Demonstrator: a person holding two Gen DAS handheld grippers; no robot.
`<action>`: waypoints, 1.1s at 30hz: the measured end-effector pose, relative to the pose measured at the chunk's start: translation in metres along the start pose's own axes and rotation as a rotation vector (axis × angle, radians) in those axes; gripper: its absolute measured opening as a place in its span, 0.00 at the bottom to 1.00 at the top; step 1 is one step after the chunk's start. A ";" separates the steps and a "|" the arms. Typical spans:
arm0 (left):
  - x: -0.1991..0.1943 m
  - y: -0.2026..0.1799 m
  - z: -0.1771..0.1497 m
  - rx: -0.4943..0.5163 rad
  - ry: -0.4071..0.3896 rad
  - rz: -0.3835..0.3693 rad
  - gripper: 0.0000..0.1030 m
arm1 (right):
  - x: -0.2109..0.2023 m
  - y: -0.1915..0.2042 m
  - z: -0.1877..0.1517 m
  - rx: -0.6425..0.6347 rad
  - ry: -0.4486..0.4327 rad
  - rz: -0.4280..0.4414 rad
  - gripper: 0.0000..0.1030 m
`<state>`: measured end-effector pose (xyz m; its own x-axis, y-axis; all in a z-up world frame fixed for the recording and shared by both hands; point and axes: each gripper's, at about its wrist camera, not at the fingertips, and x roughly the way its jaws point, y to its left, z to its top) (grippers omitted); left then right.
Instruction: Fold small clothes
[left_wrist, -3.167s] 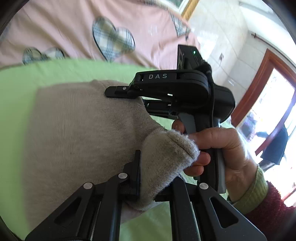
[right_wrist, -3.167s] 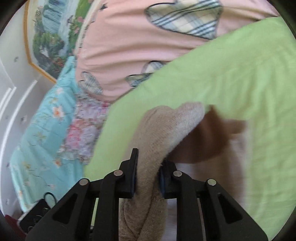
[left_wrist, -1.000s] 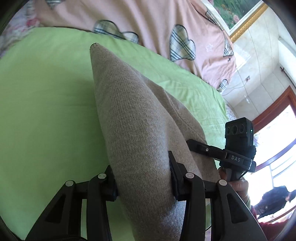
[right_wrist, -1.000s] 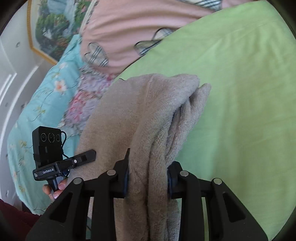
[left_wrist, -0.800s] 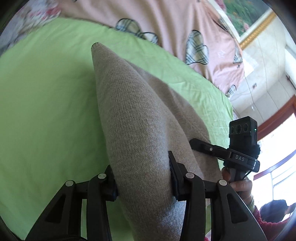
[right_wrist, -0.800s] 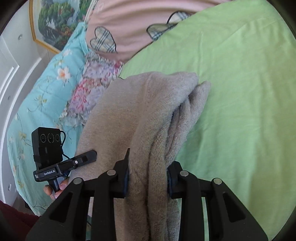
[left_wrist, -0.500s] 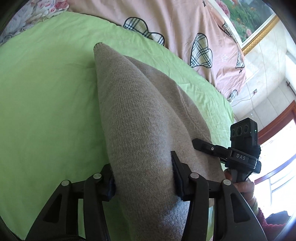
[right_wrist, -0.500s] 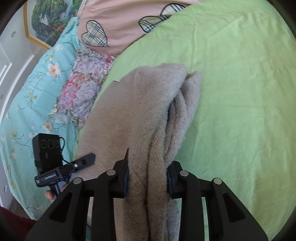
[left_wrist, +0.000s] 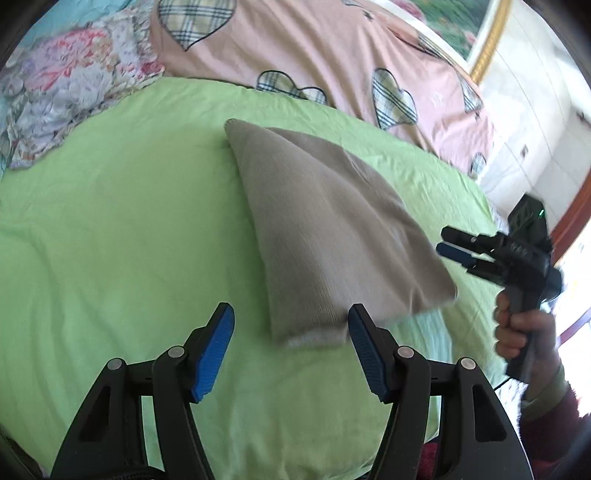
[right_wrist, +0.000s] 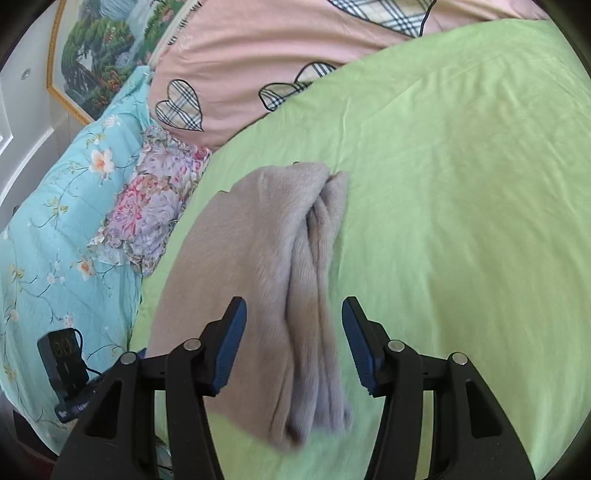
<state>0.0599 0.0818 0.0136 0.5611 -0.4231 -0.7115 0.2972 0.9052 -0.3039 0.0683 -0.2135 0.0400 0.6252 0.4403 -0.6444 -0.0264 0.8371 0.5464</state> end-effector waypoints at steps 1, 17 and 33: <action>0.004 -0.005 -0.004 0.021 0.006 0.018 0.63 | -0.003 0.005 -0.005 -0.010 0.007 0.004 0.54; 0.023 -0.033 -0.005 0.043 -0.046 0.372 0.07 | -0.006 0.048 -0.030 -0.216 0.034 -0.042 0.06; 0.049 -0.049 -0.034 0.097 0.074 0.439 0.07 | 0.021 0.016 -0.048 -0.394 0.148 -0.306 0.06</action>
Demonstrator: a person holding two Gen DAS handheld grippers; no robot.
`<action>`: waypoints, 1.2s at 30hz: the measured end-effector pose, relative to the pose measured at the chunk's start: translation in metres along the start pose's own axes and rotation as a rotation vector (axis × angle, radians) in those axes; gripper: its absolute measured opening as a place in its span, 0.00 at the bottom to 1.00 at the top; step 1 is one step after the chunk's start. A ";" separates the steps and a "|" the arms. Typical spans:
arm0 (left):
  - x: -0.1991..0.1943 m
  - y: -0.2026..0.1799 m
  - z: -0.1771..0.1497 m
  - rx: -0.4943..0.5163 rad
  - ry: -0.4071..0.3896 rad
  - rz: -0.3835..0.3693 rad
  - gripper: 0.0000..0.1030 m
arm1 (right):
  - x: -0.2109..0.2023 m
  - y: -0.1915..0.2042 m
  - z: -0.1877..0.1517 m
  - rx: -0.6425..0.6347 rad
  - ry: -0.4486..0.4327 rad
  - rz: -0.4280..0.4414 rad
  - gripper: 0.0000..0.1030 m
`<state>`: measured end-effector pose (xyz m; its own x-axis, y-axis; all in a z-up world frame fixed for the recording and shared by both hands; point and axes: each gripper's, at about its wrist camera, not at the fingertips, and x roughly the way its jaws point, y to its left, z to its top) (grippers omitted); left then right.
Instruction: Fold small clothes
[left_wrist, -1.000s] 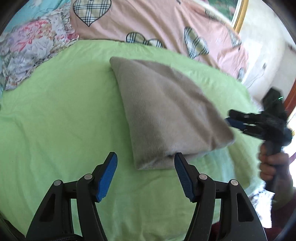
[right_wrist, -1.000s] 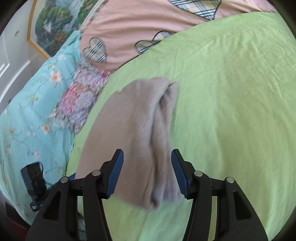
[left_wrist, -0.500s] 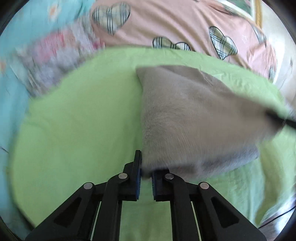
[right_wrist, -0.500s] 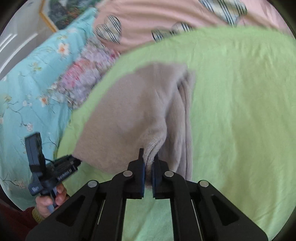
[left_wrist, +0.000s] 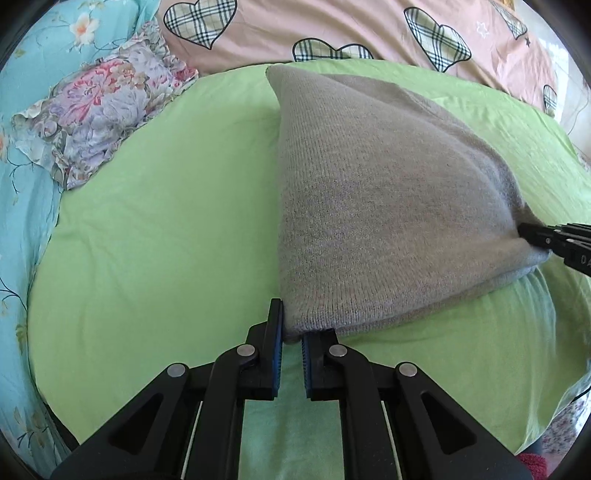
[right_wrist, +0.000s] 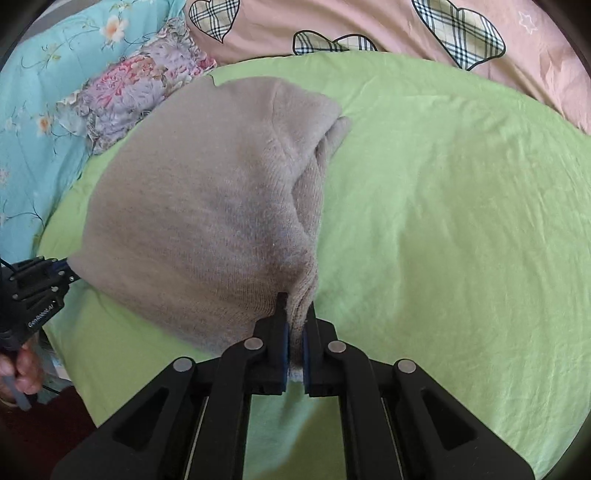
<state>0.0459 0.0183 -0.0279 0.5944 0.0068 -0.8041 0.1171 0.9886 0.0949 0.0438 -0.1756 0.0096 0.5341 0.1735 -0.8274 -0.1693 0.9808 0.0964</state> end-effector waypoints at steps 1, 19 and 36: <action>0.000 0.000 0.000 -0.002 0.003 -0.004 0.07 | -0.004 0.002 0.001 -0.007 -0.001 -0.011 0.06; -0.014 0.110 0.035 -0.178 0.007 -0.504 0.57 | -0.032 -0.044 0.022 0.276 -0.029 0.188 0.40; 0.176 0.105 0.225 -0.376 0.202 -0.667 0.51 | 0.081 -0.073 0.136 0.417 -0.026 0.298 0.29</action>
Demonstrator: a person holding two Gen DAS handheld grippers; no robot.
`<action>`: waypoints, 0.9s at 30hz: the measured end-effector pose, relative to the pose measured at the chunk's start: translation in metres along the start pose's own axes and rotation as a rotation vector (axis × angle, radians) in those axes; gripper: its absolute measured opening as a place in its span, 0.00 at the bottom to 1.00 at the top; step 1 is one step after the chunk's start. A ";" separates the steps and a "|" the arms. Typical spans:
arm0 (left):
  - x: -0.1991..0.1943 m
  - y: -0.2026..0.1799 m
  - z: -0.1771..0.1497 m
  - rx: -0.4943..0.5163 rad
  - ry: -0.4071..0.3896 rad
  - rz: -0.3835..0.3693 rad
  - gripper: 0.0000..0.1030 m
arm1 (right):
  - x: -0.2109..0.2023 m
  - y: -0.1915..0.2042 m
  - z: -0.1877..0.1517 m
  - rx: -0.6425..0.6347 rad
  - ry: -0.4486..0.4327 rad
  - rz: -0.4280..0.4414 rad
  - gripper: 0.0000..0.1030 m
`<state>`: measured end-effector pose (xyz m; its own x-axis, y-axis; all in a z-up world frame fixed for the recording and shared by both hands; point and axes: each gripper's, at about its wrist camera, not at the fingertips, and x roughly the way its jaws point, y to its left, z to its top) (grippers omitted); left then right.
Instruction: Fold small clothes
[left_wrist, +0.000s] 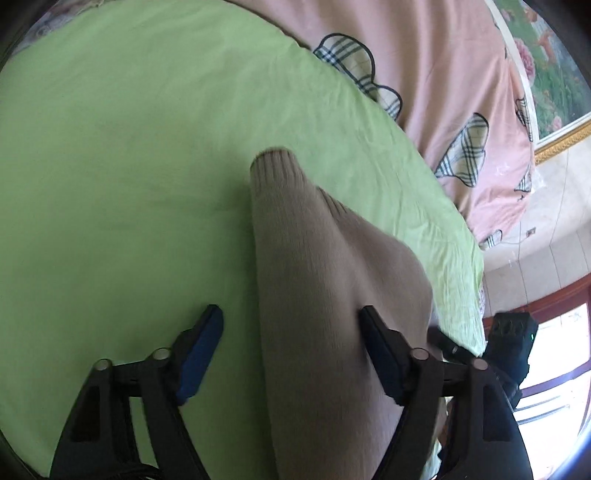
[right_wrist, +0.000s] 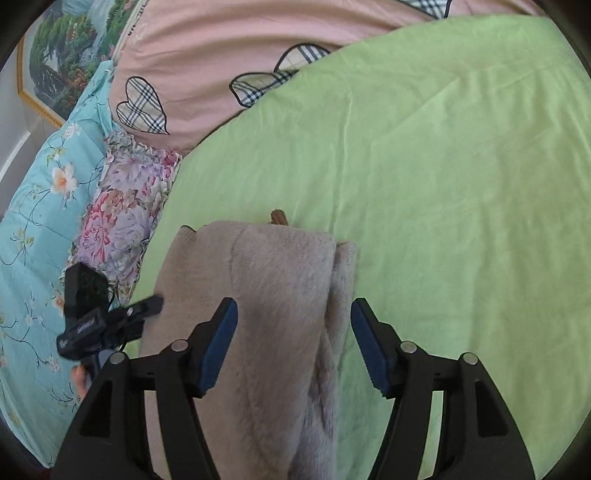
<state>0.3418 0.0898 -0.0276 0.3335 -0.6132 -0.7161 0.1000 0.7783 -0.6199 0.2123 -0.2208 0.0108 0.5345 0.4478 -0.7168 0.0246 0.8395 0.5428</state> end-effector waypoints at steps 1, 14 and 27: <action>0.003 -0.002 0.003 0.018 -0.009 0.000 0.16 | 0.002 0.000 0.000 -0.005 0.003 0.012 0.16; -0.005 -0.024 0.012 0.144 -0.174 0.268 0.04 | -0.002 -0.007 0.000 -0.028 -0.045 -0.023 0.18; -0.101 -0.091 -0.130 0.325 -0.229 0.060 0.04 | -0.079 0.038 -0.067 -0.114 -0.114 0.032 0.22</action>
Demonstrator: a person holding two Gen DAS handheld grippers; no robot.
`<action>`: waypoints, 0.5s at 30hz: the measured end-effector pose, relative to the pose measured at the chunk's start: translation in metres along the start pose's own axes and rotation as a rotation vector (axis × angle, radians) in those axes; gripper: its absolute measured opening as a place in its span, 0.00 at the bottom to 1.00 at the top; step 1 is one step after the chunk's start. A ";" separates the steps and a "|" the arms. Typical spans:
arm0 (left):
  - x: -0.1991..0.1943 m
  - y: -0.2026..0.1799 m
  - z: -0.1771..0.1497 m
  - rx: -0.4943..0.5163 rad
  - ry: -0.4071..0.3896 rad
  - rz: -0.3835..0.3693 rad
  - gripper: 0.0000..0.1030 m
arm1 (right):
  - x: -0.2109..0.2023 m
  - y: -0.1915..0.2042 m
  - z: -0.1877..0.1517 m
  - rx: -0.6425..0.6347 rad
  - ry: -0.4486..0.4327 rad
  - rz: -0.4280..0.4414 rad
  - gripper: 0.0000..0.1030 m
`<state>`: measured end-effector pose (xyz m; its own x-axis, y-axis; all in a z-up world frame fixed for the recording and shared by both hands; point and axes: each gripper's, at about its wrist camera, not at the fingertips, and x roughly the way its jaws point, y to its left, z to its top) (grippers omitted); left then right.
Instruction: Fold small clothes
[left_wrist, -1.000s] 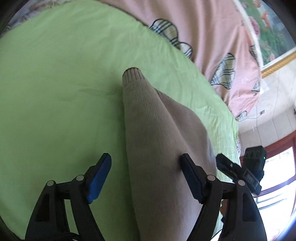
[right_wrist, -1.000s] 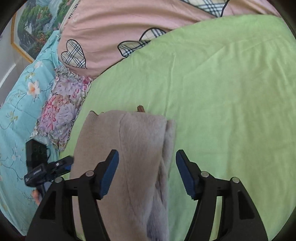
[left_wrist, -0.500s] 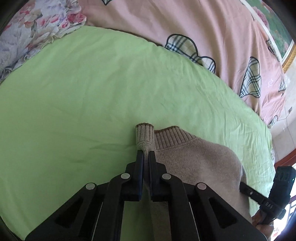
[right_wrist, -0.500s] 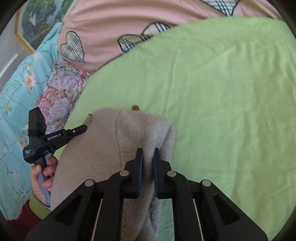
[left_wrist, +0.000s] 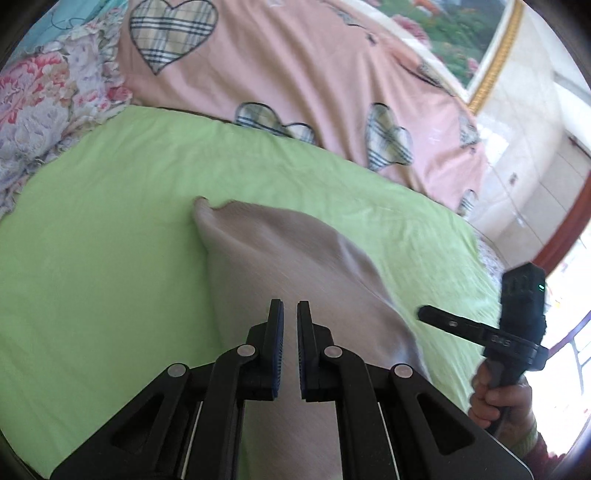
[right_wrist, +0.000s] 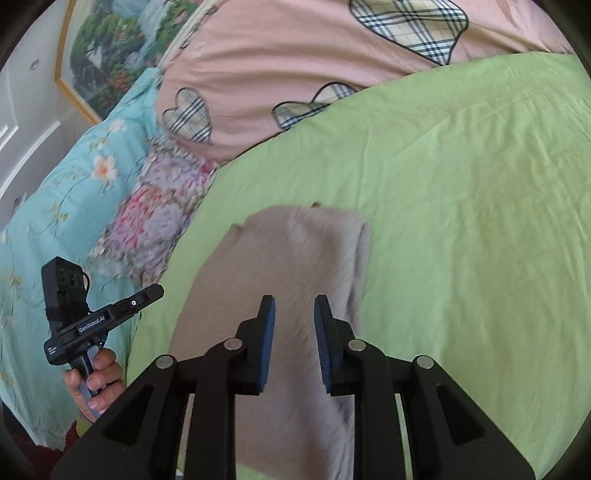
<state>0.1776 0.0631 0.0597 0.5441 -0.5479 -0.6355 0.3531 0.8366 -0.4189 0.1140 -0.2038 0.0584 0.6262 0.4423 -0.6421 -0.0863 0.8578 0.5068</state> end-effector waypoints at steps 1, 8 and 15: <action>-0.001 -0.004 -0.006 0.013 0.006 -0.013 0.04 | 0.000 0.005 -0.006 -0.016 0.011 0.004 0.22; 0.001 -0.016 -0.037 0.039 0.062 0.041 0.11 | 0.001 0.018 -0.023 -0.066 0.033 -0.065 0.23; -0.004 0.008 -0.056 -0.035 0.071 0.105 0.36 | -0.006 -0.003 -0.031 -0.033 0.027 -0.137 0.47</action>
<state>0.1361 0.0722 0.0226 0.5207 -0.4574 -0.7209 0.2694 0.8893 -0.3696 0.0864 -0.2010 0.0433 0.6126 0.3269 -0.7196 -0.0274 0.9187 0.3941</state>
